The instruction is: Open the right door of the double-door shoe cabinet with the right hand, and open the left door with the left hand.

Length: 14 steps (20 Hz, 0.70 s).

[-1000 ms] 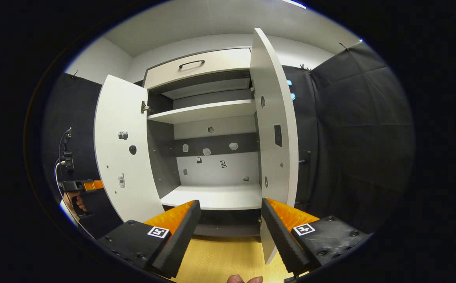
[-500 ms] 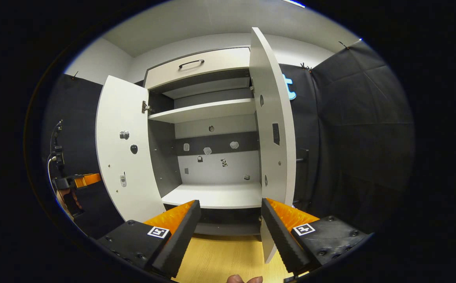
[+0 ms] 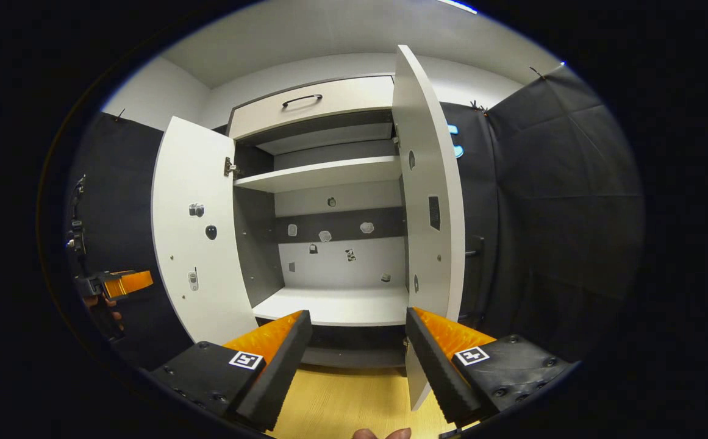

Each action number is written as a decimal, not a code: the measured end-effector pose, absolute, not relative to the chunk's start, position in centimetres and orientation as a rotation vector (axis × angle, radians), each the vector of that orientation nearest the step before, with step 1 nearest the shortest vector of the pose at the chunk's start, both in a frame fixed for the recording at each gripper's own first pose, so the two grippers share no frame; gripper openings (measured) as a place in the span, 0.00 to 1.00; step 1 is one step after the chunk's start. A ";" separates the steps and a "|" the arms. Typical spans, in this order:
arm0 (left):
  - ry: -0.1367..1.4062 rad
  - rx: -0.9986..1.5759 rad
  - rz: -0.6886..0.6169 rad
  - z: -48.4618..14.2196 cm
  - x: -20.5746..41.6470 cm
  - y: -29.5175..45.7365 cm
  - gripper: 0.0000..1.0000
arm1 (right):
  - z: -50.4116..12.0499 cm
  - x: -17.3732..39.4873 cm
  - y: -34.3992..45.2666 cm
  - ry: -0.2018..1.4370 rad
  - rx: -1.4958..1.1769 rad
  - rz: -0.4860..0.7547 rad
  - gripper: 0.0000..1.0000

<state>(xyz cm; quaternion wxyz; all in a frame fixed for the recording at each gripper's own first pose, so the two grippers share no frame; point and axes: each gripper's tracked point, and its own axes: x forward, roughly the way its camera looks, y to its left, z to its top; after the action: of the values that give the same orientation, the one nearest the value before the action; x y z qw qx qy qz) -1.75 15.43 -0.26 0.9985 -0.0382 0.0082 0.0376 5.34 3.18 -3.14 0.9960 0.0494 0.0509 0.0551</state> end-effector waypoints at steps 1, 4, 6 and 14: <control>0.023 -0.074 0.074 -0.4 -1.9 14.8 0.96 | -3.1 5.2 3.2 0.101 0.100 0.111 0.98; 0.037 -0.074 0.044 -0.7 -2.0 12.3 0.96 | -2.7 4.9 2.9 0.091 0.101 0.102 0.98; 0.040 -0.067 0.023 -0.8 -2.0 10.8 0.96 | -2.5 4.8 2.8 0.087 0.107 0.098 0.98; 0.058 -0.084 -0.040 -1.1 -2.4 6.4 0.96 | -1.4 3.9 2.3 0.064 0.112 0.087 0.98</control>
<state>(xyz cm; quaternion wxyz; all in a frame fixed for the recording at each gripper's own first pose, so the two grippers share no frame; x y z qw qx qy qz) -2.38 6.44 -1.10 0.9985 -0.0419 0.0289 -0.0200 3.89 2.28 -1.35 0.9970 0.0561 0.0320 0.0436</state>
